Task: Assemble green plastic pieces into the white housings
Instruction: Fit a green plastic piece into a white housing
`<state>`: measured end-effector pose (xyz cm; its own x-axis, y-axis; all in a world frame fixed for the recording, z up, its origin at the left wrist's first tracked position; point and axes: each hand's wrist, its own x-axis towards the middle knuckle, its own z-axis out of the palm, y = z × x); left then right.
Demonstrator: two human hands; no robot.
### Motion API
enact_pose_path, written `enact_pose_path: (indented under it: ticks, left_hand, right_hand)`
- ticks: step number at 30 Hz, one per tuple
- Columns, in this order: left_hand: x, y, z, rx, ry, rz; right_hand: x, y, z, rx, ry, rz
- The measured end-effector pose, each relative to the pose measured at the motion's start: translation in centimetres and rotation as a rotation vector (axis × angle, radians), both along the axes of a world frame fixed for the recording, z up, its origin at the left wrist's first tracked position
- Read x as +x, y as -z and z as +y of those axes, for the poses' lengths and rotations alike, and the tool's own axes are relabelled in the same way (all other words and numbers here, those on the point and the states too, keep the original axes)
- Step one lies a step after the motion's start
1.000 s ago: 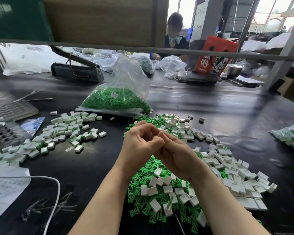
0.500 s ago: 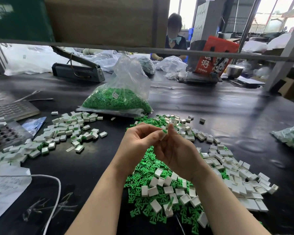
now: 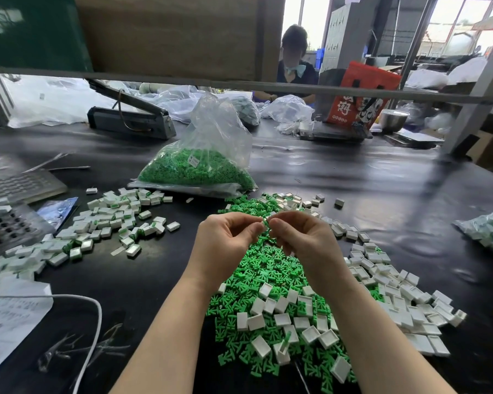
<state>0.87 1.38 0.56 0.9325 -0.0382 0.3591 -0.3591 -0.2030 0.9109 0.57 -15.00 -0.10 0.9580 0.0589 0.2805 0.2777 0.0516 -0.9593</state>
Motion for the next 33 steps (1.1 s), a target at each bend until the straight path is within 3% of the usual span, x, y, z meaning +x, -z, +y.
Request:
enact_pose_path:
  ticks: [5, 13, 18, 21, 25, 28, 33]
  left_hand:
    - [-0.1, 0.2, -0.1, 0.092, 0.01, -0.062]
    - [-0.3, 0.0, -0.2, 0.171, 0.014, -0.11]
    - [0.0, 0.5, -0.1, 0.164, -0.026, -0.009]
    - [0.6, 1.1, 0.6, -0.046, -0.114, 0.27]
    - [1.8, 1.3, 3.1, -0.643, -0.306, 0.588]
    - [2.6, 1.4, 5.1, -0.919, -0.378, 0.677]
    - [3.3, 1.6, 6.8, -1.172, -0.364, 0.648]
  right_hand:
    - [-0.1, 0.0, 0.2, -0.137, 0.013, -0.056]
    - [-0.1, 0.4, 0.9, -0.203, 0.051, 0.013]
    - [-0.1, 0.5, 1.0, -0.254, 0.101, -0.012]
    - [0.3, 0.6, 0.5, -0.361, 0.2, -0.053]
    - [0.8, 1.0, -1.1, -0.599, 0.335, -0.008]
    - [1.0, 1.3, -2.8, -0.825, 0.455, 0.058]
    - [1.0, 1.6, -5.1, -1.182, 0.628, 0.166]
